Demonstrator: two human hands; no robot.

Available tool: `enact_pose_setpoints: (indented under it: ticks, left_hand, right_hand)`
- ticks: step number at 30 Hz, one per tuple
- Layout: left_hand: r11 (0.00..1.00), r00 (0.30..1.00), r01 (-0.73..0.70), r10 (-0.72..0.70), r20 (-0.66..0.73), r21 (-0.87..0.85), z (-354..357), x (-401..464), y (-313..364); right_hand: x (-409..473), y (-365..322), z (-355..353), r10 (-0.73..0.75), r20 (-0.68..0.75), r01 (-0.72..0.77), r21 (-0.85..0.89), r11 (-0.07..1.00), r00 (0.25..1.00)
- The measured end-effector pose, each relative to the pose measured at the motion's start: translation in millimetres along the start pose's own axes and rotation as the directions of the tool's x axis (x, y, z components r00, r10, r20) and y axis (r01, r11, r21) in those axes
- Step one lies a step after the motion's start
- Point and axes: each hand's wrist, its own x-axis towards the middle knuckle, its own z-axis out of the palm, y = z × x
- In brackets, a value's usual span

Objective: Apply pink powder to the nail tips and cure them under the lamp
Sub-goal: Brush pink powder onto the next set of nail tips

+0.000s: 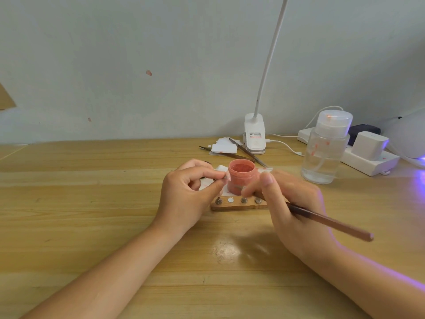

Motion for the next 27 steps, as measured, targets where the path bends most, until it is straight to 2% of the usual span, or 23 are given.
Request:
enact_pose_setpoints:
  ticks: [3, 7, 11, 15, 19, 21, 24, 27]
  left_hand:
    - [1.000, 1.000, -0.007, 0.006, 0.009, 0.008, -0.3, -0.4, 0.4]
    - [1.000, 1.000, -0.002, 0.002, 0.007, 0.026, -0.1, -0.2, 1.7]
    - [1.000, 1.000, -0.010, 0.010, 0.020, 0.022, -0.8, -0.7, 2.0]
    - [1.000, 1.000, 0.007, -0.007, 0.010, 0.013, -0.5, 0.5, 0.8]
    - [1.000, 1.000, -0.011, 0.011, 0.018, -0.004, -0.7, 0.4, 0.7]
    - [1.000, 1.000, -0.005, 0.005, 0.017, 0.003, -0.5, -0.2, 0.6]
    - [1.000, 1.000, 0.005, -0.005, 0.011, 0.009, 0.1, -0.3, 0.0]
    - [1.000, 1.000, -0.008, 0.008, 0.018, 0.010, -0.6, -0.4, 0.2]
  right_hand:
    - [1.2, 1.4, 1.4, -0.004, 0.027, 0.006, -0.096, 0.995, 1.000]
    - [0.6, 0.5, 0.4, -0.024, 0.021, 0.025, -0.028, 0.999, 0.999]
    - [2.1, 1.5, 1.1, -0.020, 0.021, 0.022, -0.086, 0.996, 1.000]
    - [1.5, 1.6, -0.7, -0.032, 0.025, 0.033, -0.017, 0.999, 0.999]
    - [2.2, 1.7, 1.0, -0.029, -0.003, 0.029, -0.104, 0.994, 1.000]
    - [0.7, 1.4, 0.8, 0.007, 0.027, -0.006, -0.055, 0.998, 1.000]
    - [-1.1, 0.6, -0.4, 0.000, -0.011, 0.000, 0.014, 1.000, 1.000]
    - [1.6, 0.1, 1.2, -0.030, -0.004, 0.030, -0.051, 0.998, 1.000]
